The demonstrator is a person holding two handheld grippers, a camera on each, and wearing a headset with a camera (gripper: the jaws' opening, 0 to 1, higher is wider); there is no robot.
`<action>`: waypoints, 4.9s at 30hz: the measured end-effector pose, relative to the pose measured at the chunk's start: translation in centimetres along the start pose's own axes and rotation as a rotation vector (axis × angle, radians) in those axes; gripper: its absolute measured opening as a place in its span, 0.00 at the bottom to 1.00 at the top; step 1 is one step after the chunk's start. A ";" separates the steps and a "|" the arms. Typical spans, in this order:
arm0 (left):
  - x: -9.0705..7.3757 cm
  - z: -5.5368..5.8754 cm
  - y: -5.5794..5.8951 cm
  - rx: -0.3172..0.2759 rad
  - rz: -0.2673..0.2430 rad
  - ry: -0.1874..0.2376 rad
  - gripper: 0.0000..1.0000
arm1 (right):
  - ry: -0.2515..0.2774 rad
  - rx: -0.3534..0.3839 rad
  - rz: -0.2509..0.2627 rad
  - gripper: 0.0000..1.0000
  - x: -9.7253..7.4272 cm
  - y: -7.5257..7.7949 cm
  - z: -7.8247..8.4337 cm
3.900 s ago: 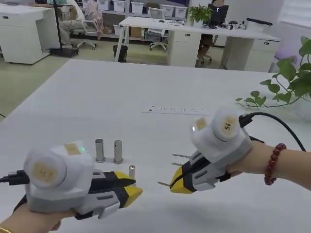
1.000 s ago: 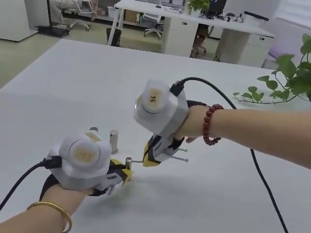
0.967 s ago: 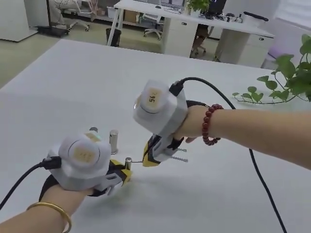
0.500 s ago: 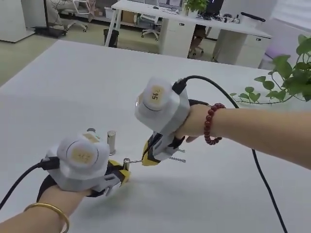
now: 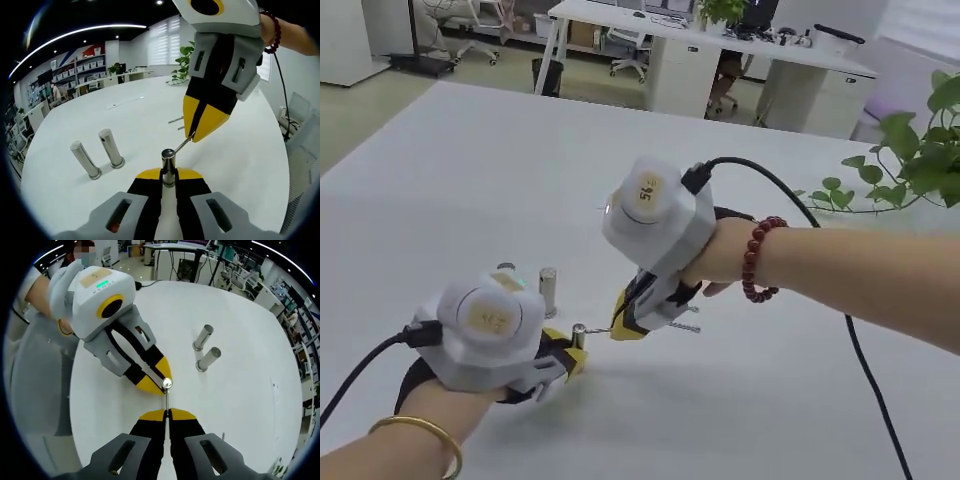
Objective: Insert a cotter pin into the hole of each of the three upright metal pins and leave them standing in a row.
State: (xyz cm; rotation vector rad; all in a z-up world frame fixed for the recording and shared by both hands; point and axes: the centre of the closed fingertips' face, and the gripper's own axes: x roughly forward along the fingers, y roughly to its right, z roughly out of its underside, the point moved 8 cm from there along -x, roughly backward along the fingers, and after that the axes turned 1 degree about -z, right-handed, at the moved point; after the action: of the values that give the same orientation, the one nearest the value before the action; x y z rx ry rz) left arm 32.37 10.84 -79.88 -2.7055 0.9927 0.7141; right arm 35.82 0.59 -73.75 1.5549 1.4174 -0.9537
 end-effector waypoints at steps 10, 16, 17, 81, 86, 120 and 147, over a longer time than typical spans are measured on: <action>0.1 -0.1 0.0 0.022 0.000 -0.006 0.07 | 0.017 -0.018 0.005 0.03 0.2 0.0 -0.2; 0.1 -0.1 -0.1 0.019 -0.004 -0.005 0.07 | 0.032 0.003 0.002 0.03 0.2 0.2 0.0; 0.1 -0.1 -0.1 0.020 -0.004 -0.004 0.07 | 0.038 0.012 -0.002 0.03 0.3 0.2 0.0; 0.4 -0.1 0.1 -0.049 -0.058 0.007 0.07 | 0.124 0.003 0.028 0.05 1.0 0.2 0.2; 0.4 -0.1 0.2 -0.066 -0.066 0.009 0.07 | 0.126 0.003 0.035 0.05 1.1 0.3 -0.2; 0.2 0.3 0.0 -0.097 -0.092 -0.015 0.14 | 0.145 0.018 0.038 0.07 1.6 0.3 -0.4; -3.4 0.4 0.3 -0.102 -0.034 0.070 0.49 | 0.412 0.280 0.060 0.21 -0.2 3.1 -2.0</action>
State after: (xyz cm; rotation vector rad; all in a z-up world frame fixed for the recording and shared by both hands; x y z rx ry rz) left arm 29.76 12.63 -78.59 -2.8459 0.9482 0.6869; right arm 38.89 2.23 -72.55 2.0829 1.5502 -0.8537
